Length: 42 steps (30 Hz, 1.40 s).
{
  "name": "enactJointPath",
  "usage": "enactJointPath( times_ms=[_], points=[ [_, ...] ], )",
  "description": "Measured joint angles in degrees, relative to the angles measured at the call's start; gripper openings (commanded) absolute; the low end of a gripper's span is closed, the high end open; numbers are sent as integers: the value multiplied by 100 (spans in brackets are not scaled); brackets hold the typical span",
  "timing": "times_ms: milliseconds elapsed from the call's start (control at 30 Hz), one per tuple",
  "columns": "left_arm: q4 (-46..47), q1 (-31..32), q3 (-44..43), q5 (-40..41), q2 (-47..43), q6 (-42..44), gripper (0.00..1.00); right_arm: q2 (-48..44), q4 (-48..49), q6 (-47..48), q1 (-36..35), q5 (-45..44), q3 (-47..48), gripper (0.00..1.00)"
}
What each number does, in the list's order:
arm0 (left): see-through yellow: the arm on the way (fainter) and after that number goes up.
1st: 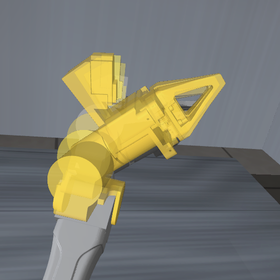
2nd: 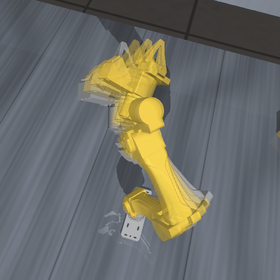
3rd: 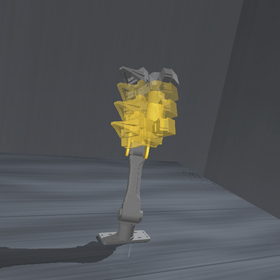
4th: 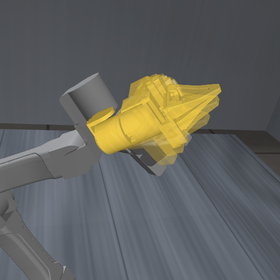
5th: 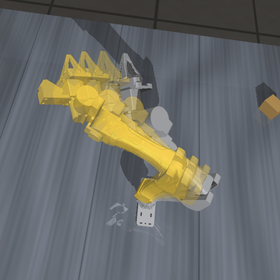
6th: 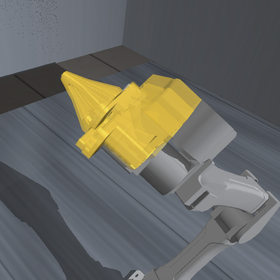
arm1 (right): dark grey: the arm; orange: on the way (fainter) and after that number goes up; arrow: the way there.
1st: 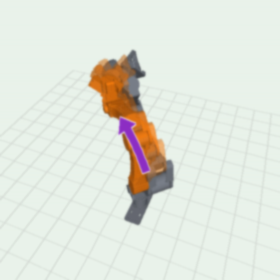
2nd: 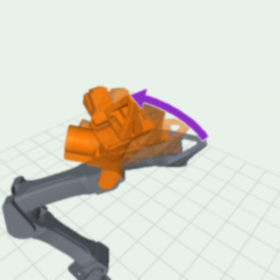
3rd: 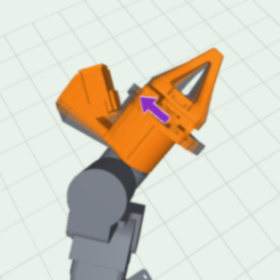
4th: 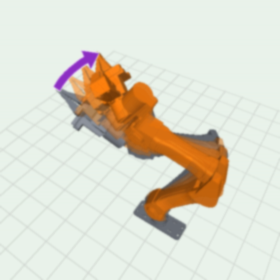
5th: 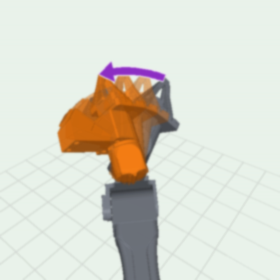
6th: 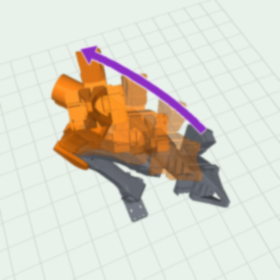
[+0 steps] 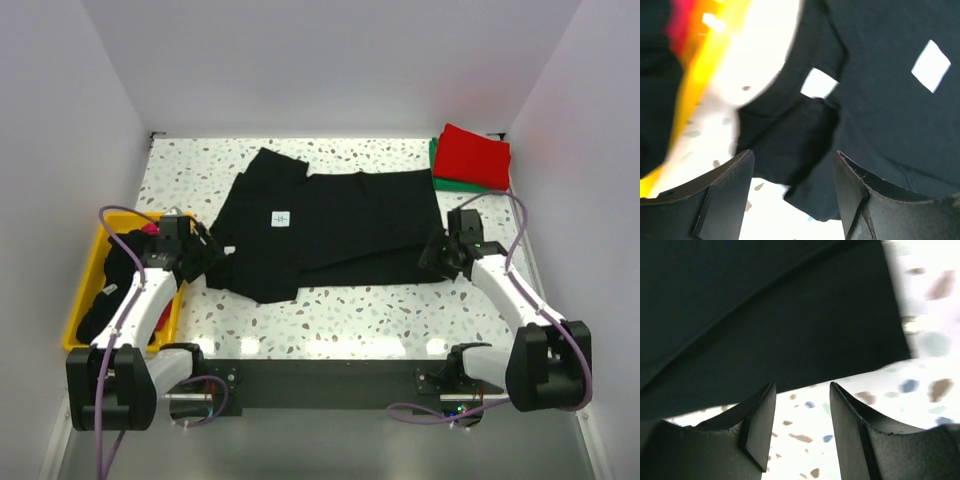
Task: Fold and stack the t-shirts
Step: Fold the tshirt
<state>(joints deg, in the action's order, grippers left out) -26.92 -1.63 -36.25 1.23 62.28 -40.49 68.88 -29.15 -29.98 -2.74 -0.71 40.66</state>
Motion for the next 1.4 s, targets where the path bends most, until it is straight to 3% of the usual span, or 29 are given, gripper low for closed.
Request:
enactJointPath(
  times_ms=[267,600,867,1100,1167,1400],
  points=[
    [278,817,20,-249,63,118,70,-111,442,-428,-1606,221,4,51],
    [415,990,227,-227,369,98,65,800,1652,-1176,-3895,297,35,50],
    [560,1001,437,-280,420,83,59,2020,2476,-1436,-4988,269,636,50],
    [682,1003,564,-402,417,87,47,2999,3110,-1561,-5515,157,1165,49],
    [706,1003,599,-424,417,87,44,3202,3193,-1609,-5576,131,1237,45],
    [748,1003,614,-518,420,111,29,3331,3283,-1738,-5602,17,1340,17]
  ],
)
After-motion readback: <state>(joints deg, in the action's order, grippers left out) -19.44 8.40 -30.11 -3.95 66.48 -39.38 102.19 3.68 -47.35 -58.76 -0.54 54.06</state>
